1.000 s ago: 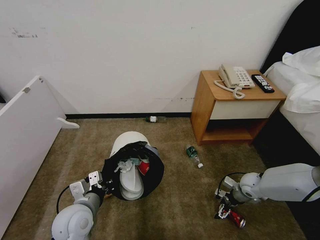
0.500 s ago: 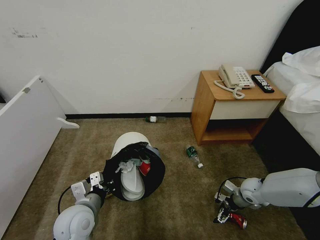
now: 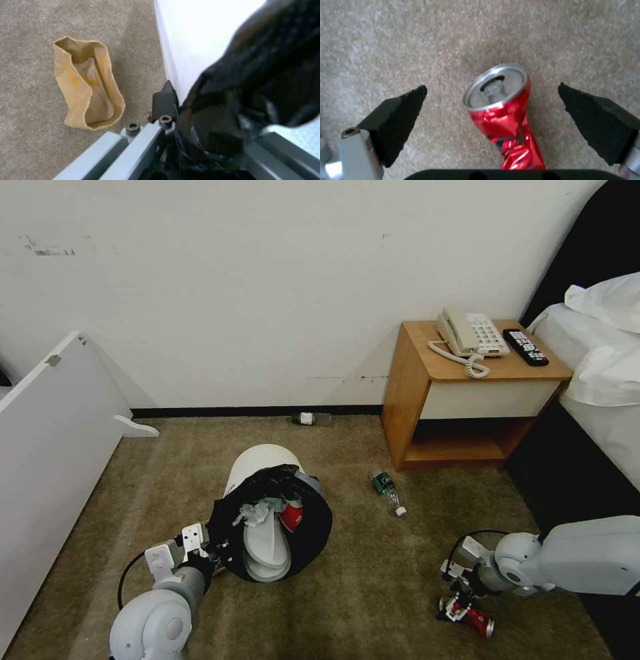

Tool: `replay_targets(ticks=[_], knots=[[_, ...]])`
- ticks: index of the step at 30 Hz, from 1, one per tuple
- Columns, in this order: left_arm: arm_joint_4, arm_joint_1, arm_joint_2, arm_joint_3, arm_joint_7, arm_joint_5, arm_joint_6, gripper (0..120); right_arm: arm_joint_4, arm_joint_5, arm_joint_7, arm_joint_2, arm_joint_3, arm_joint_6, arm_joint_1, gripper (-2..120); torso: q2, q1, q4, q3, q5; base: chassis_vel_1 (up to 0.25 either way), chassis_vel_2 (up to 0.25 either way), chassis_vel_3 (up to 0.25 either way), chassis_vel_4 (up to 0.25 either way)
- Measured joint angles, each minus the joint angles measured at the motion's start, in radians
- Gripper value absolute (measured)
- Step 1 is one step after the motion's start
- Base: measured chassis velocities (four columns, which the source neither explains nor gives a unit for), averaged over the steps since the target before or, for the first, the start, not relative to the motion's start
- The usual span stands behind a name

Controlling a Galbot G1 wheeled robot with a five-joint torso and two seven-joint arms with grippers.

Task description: Pick up the trash bin and place the garbage on the floor into it.

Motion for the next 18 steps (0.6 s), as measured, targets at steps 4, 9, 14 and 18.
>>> replay_targets(ticks=[4, 9, 14, 18], knots=[[0.002, -0.002, -0.003, 0.003, 0.0, 0.003, 0.0, 0, 0.004, -0.004, 0.0, 0.007, -0.005, 0.0, 0.001, 100, 0.0, 0.0, 0.0001, 0.0, 0.0001, 0.0, 0.0, 0.0, 0.0], [0.007, -0.003, -0.007, 0.004, 0.001, 0.008, -0.001, 0, 0.007, -0.008, 0.003, 0.009, -0.005, 0.0, -0.01, 100, 0.0, 0.0, 0.0, 0.0, 0.0, 0.0, 0.0, 0.0, 0.0], [0.012, -0.005, -0.009, 0.004, 0.002, 0.011, -0.002, 0, 0.001, -0.012, 0.008, 0.0, 0.001, 0.001, -0.027, 100, 0.0, 0.0, 0.0, 0.0, 0.0, 0.0, 0.0, 0.0, 0.0], [0.017, -0.006, -0.011, 0.002, 0.002, 0.011, -0.003, 0, -0.008, -0.023, 0.014, -0.011, 0.006, 0.0, -0.045, 100, 0.0, 0.0, 0.0001, 0.0, -0.0001, 0.0, 0.0, 0.0, 0.0]])
